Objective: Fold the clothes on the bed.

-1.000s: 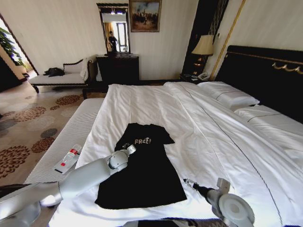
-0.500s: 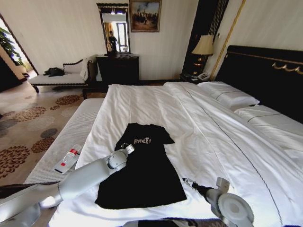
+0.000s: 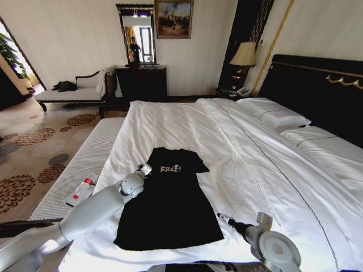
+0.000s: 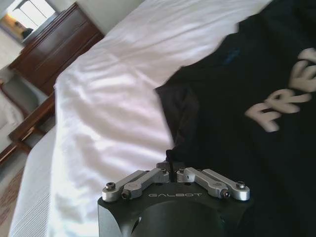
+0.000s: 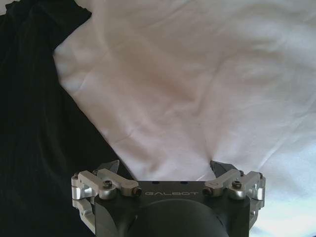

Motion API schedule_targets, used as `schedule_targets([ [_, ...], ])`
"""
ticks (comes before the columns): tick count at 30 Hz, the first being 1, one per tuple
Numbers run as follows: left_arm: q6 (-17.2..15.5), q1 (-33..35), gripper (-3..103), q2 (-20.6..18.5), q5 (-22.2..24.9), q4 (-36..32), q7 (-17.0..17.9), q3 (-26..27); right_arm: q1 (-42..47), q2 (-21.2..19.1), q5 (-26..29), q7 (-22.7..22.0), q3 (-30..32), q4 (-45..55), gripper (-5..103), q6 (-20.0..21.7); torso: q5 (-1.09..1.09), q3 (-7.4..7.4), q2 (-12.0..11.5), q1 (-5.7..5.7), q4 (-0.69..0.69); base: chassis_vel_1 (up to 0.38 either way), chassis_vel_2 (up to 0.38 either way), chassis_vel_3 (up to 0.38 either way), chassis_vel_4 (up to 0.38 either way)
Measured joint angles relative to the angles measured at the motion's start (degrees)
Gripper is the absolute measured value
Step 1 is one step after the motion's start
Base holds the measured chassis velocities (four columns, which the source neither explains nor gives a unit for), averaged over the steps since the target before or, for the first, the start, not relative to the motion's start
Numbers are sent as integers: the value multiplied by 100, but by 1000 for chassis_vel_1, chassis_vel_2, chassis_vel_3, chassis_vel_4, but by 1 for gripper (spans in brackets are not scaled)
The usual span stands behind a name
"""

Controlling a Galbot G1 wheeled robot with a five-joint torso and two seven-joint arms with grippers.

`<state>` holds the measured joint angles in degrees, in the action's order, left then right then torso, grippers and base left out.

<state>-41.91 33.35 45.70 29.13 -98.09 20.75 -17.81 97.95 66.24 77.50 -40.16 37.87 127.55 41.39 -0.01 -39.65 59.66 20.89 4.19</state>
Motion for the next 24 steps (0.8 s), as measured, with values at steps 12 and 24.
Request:
schedule_targets([
  [12,318,242,2,194,290,805,161,1134,-26,-83,-13,24,-56,3,100,-9,-1,0,0,0,1,0,0,0,0],
  [24,399,220,2,389,481,1352,174,1403,-263,-439,-186,631,-2,-190,100,-638,3,0,0,-1,1,0,0,0,0],
])
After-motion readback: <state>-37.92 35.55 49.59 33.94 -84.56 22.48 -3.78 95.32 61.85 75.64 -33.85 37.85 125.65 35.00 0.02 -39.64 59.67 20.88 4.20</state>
